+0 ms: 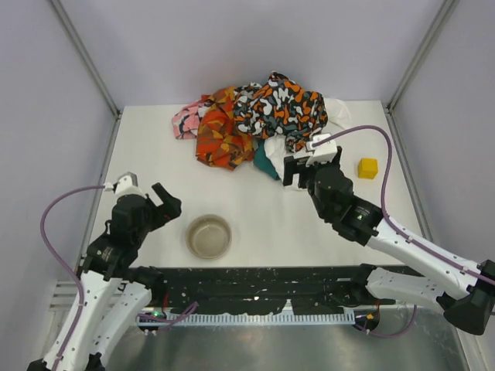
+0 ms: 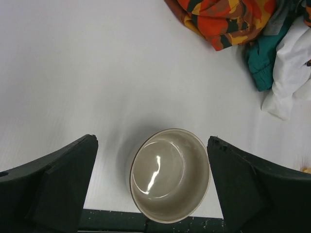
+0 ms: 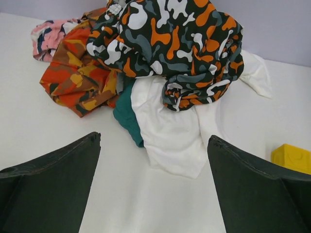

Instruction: Pick out a specific cloth from the pile

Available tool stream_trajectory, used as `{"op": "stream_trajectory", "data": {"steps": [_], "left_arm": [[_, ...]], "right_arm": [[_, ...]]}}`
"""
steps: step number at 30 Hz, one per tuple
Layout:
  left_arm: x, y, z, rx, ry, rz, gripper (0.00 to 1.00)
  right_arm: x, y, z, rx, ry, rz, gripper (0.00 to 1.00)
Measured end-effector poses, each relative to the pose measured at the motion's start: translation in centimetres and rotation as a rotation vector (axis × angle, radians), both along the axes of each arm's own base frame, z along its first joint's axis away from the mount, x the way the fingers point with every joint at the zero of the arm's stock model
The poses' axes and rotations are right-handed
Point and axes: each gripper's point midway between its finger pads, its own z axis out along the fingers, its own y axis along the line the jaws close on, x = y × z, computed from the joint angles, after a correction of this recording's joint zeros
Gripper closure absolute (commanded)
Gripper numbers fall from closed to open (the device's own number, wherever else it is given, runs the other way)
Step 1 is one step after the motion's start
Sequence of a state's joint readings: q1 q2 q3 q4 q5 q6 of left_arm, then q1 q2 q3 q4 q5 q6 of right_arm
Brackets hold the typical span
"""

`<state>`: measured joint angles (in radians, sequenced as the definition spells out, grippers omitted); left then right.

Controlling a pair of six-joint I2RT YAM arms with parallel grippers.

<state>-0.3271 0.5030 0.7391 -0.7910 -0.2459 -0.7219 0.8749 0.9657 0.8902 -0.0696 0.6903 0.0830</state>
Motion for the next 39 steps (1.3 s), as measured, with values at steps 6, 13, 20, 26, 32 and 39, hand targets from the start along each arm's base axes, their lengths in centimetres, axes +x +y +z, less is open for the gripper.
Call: {"op": "stream_trajectory", "data": {"steps": [6, 13, 20, 26, 32, 39], "left_arm": [[1.2, -1.5, -0.9, 0.002, 0.051, -0.070, 0.00], [3.6, -3.9, -0.7, -0.008, 0.082, -0.162, 0.00], [8.8, -7.3, -0.6, -0.032, 0.127, -0.254, 0.00], [15.0, -10.4, -1.4, -0.023, 0.183, -0.322, 0.00], [20.4, -12.7, -2.3, -0.014, 0.212, -0.370, 0.00], [24.8, -15.0, -3.2, -0.031, 0.239, -0.410, 0.00]], "right_arm": [[-0.1, 2.6, -0.6, -0.270, -0.053, 0.226, 0.05], [3.9, 3.6, -4.5, -0.645, -0.057, 0.541, 0.05], [11.7, 3.1, -6.4, -0.873, -0.030, 0.743, 0.05], [17.7, 4.3, -11.1, -0.972, 0.058, 0.880, 0.05], [21.9, 3.5, -18.5, -1.015, 0.209, 0.928, 0.05], [25.3, 2.9, -22.7, -1.044, 0.274, 0.846, 0.95]]}}
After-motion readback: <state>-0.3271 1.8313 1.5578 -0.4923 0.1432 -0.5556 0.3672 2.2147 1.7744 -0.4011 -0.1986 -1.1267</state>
